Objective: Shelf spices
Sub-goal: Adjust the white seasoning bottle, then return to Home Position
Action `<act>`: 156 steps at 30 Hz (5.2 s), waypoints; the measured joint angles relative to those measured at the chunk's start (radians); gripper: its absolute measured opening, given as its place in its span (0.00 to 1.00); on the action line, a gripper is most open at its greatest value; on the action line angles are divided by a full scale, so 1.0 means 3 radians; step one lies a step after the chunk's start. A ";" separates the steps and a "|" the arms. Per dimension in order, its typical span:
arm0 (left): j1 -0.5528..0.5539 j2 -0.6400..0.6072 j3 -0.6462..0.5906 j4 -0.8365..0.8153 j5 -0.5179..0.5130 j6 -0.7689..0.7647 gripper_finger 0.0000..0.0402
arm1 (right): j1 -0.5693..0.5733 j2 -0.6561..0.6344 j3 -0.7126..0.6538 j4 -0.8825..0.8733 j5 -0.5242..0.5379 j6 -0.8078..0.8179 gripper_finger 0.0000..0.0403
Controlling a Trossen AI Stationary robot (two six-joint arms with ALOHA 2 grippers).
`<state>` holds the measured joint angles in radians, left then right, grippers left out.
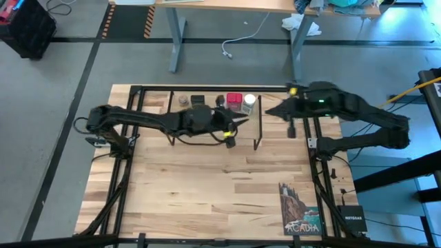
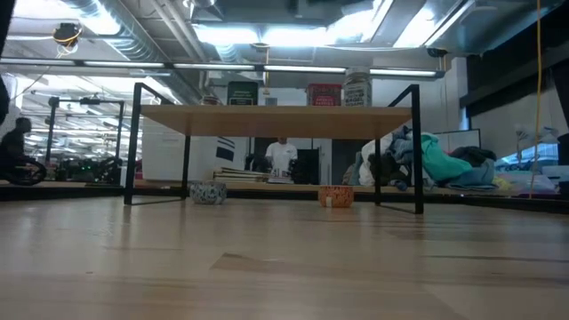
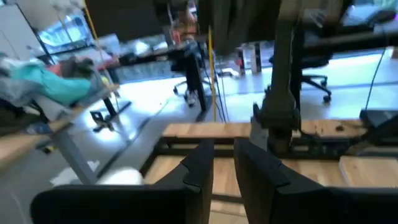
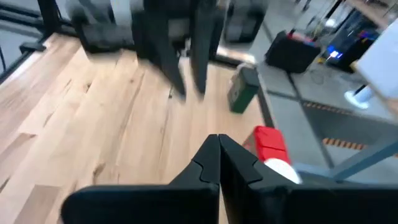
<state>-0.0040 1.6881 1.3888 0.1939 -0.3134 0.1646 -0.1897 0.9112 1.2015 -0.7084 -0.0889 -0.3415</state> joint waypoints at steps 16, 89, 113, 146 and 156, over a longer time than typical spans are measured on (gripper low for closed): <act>-0.0743 -0.1229 -0.0545 -0.0487 -0.1171 0.0248 0.14 | -0.0002 0.0998 -0.0778 0.1221 0.0312 0.0438 0.00; -0.0885 -0.2500 -0.0727 -0.1552 -0.1096 -0.0104 0.14 | 0.0921 0.0354 -0.0339 0.1854 0.0442 0.0262 0.00; -0.0898 -0.4429 -0.2100 -0.2136 -0.0740 -0.0549 0.14 | 0.1177 -0.2057 -0.1834 0.1372 0.1170 0.0508 0.00; -0.0548 -0.4393 -0.4067 0.0025 0.0006 -0.0666 0.01 | 0.1176 -0.1781 -0.3824 0.3889 0.0319 0.0852 0.00; -0.0136 -0.4393 -0.4261 0.0085 0.0352 -0.0513 0.00 | 0.0798 -0.1786 -0.3976 0.3928 0.0060 0.1037 0.00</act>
<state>-0.0449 0.3702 0.1104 0.2195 -0.2079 0.0106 0.0497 0.3755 0.0086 0.4700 -0.0708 -0.0304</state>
